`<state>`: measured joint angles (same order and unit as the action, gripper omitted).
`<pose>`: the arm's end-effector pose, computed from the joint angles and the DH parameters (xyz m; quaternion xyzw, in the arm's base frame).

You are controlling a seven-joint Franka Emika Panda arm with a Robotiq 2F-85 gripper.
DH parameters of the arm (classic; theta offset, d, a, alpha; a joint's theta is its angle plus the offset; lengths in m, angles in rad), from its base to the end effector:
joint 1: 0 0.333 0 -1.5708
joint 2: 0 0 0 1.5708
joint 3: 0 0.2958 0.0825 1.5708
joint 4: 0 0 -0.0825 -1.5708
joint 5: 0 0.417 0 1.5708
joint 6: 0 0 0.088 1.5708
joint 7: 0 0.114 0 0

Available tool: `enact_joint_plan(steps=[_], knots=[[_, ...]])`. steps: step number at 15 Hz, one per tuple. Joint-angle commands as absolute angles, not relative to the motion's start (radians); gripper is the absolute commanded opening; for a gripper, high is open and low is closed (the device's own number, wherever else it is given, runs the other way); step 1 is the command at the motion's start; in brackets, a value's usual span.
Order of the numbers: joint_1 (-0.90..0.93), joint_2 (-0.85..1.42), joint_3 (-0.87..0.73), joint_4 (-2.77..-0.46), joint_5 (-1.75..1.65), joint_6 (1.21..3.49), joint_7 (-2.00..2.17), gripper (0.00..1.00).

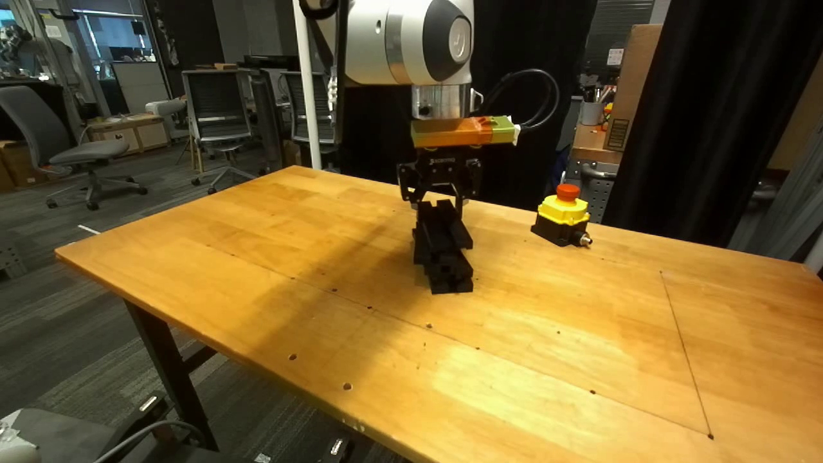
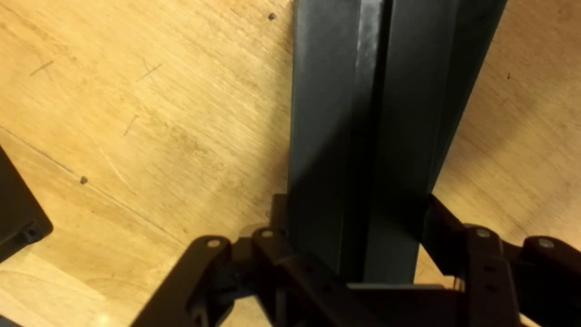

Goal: Connect the black pads

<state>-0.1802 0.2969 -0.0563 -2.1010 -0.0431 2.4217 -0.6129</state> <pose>0.5824 -0.1410 0.2291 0.9786 0.2041 0.0016 0.0256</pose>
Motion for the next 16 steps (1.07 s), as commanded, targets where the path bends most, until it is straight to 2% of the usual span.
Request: enact_joint_plan(steps=[1, 16], knots=[[-0.184, 0.277, -0.05, -2.091, -0.039, 2.406, -0.596, 0.45], [-0.175, 0.247, -0.047, -2.106, -0.035, 2.349, -0.506, 0.45]])
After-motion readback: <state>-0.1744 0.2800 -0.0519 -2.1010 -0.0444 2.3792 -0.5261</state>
